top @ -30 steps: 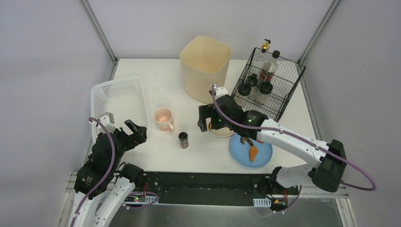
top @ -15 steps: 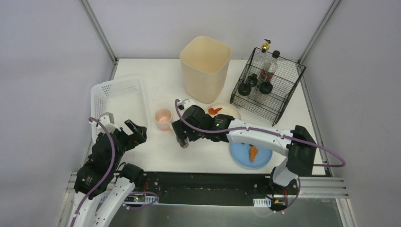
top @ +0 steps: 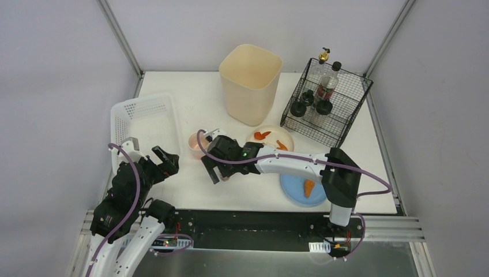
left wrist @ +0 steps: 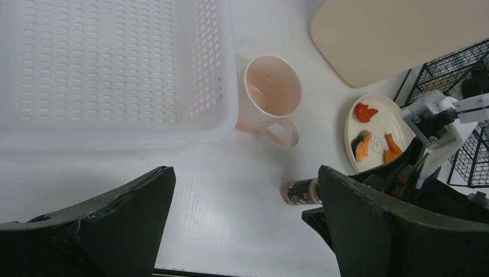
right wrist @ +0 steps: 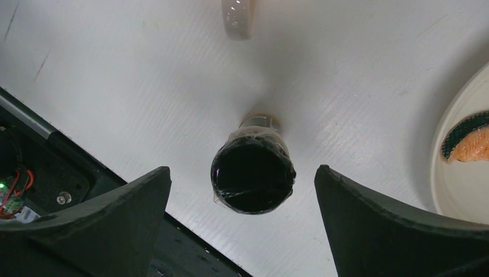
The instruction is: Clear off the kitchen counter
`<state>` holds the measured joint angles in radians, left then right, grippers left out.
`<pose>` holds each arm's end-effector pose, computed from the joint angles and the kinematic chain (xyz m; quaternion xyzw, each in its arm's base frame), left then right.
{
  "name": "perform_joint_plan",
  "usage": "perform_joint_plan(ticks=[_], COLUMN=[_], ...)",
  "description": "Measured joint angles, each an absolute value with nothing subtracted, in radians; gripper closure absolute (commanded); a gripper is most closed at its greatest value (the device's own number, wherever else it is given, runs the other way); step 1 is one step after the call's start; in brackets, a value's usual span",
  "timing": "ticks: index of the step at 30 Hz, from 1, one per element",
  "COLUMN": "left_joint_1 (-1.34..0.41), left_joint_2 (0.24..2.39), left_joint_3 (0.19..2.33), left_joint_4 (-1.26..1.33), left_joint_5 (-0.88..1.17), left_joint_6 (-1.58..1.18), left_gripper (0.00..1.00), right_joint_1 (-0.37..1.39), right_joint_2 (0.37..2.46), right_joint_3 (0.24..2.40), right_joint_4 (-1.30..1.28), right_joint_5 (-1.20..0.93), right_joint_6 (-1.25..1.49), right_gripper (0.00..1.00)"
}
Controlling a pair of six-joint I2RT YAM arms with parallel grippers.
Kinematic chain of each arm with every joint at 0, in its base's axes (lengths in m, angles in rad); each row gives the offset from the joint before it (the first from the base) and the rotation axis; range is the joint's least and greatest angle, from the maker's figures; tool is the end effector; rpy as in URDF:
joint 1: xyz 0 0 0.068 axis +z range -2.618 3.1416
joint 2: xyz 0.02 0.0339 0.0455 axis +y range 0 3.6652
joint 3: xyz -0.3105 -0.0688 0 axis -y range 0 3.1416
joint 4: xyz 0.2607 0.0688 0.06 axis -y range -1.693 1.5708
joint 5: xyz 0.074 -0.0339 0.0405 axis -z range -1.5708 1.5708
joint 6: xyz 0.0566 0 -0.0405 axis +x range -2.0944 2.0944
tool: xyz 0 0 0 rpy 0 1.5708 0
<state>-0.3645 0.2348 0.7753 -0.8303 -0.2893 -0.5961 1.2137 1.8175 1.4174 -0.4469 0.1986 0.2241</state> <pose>0.0371 0.0031 0.3347 -0.1772 0.7782 -0.1707 0.5778 0.1660 0.4131 0.2713 -0.4110 0.8357 0.1622 0.3262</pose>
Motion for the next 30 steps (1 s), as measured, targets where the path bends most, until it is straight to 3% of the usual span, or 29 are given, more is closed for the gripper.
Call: perform_joint_plan(ticks=[10, 26, 30], left_joint_1=[-0.364, -0.364, -0.364], left_joint_2=[0.235, 0.235, 0.235], left_joint_3=[0.775, 0.775, 0.775], left_joint_4=[-0.830, -0.831, -0.830], left_joint_5=[-0.289, -0.289, -0.289], left_joint_6=[-0.596, -0.596, -0.596], left_gripper=[0.00, 0.01, 0.00], right_joint_1=[1.214, 1.214, 1.215], right_joint_2=[1.886, 1.911, 1.911], right_joint_3=[1.443, 1.466, 1.466], right_joint_4=[-0.463, -0.478, -0.478], right_joint_5=[0.207, 0.231, 0.235], right_joint_6=[0.224, 0.231, 0.236], right_gripper=[0.12, 0.57, 0.64])
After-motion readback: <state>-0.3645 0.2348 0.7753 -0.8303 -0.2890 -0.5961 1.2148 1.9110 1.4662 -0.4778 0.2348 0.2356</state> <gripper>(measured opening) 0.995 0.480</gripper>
